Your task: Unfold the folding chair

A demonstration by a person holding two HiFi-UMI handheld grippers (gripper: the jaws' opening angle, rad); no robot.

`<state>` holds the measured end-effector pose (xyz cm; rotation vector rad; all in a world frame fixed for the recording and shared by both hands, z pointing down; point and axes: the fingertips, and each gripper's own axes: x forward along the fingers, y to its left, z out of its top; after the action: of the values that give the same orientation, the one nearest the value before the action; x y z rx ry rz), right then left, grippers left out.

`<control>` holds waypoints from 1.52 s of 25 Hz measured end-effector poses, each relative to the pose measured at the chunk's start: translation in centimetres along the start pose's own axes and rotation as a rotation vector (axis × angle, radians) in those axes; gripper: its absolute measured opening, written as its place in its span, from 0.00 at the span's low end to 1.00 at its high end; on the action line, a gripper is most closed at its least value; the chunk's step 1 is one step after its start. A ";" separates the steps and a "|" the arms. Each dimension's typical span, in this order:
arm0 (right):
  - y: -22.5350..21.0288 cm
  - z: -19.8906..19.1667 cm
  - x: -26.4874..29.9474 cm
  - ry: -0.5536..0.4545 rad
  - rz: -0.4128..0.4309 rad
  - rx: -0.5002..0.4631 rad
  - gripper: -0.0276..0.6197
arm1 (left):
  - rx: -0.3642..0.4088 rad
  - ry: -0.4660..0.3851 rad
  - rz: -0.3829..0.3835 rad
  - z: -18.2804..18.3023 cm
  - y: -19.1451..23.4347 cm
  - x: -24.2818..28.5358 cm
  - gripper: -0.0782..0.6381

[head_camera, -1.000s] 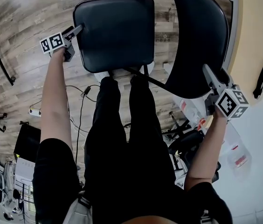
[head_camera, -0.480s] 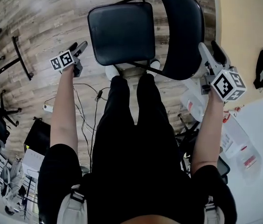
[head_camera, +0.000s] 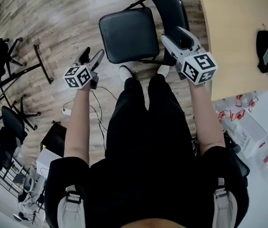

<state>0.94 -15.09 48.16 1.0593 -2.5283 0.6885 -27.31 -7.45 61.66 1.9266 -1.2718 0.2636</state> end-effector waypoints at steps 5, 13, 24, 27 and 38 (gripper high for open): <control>3.3 4.0 -3.7 -0.096 0.075 -0.084 0.44 | 0.055 -0.111 -0.061 5.8 -8.9 -4.6 0.59; 8.1 8.6 -10.5 -0.178 0.175 -0.206 0.44 | 0.269 -0.292 -0.125 13.5 -21.8 -11.6 0.58; 16.3 13.9 -15.2 -0.304 0.361 -0.304 0.39 | 0.471 -0.411 -0.118 16.1 -31.1 -16.6 0.51; 16.7 14.6 -15.8 -0.325 0.375 -0.326 0.38 | 0.481 -0.411 -0.146 15.3 -32.8 -16.2 0.50; 16.3 14.2 -16.1 -0.297 0.392 -0.349 0.35 | 0.548 -0.460 -0.163 15.6 -35.4 -15.5 0.43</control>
<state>-1.45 -3.52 23.96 0.5858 -3.0051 0.1655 -8.45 -1.61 24.91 2.6592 -1.4198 0.0874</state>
